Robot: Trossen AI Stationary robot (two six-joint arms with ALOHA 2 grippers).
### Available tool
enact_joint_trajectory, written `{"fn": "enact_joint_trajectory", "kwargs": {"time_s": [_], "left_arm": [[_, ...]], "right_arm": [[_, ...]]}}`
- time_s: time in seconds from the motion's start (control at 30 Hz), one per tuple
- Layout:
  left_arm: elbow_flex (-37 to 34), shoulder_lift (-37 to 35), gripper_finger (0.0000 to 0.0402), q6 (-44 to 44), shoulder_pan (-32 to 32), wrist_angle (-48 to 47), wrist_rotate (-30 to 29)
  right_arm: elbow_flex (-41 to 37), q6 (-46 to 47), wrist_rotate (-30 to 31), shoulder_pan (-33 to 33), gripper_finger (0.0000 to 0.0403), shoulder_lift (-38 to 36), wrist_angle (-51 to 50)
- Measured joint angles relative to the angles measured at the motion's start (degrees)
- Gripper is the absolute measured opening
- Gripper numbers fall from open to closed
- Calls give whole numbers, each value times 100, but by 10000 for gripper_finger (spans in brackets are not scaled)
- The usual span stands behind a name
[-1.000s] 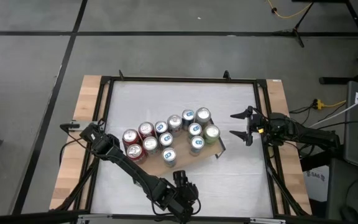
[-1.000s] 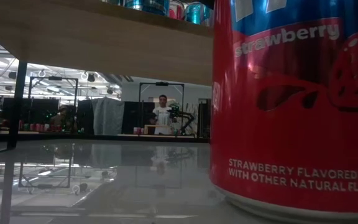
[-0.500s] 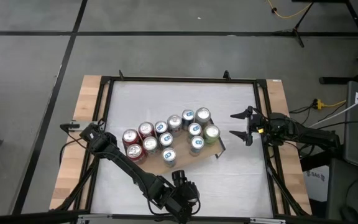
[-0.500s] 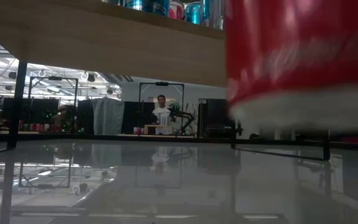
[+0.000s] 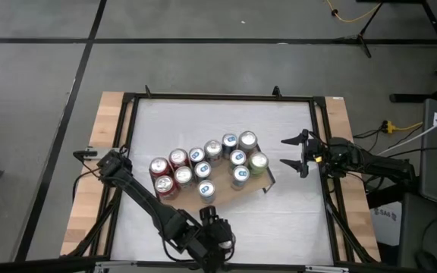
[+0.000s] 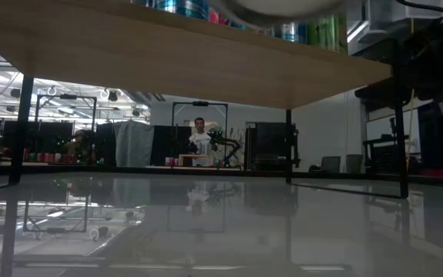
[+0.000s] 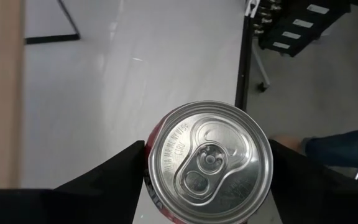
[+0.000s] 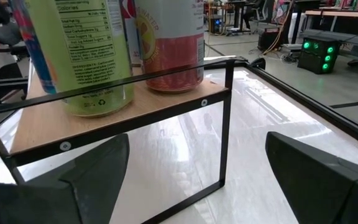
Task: Place canned beverage on shelf
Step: Put the red soda can on the shelf
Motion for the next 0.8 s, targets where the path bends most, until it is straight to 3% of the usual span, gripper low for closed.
{"fn": "enact_joint_trajectory", "kwargs": {"time_s": [0.27, 0.8], "left_arm": [[2, -495, 272, -262, -195, -756, -6], [7, -1177, 272, -1024, -664, -2501, -642]], "right_arm": [[0, 0, 2, -2, 367, -2, 0], [0, 0, 0, -2, 367, -2, 0]]}}
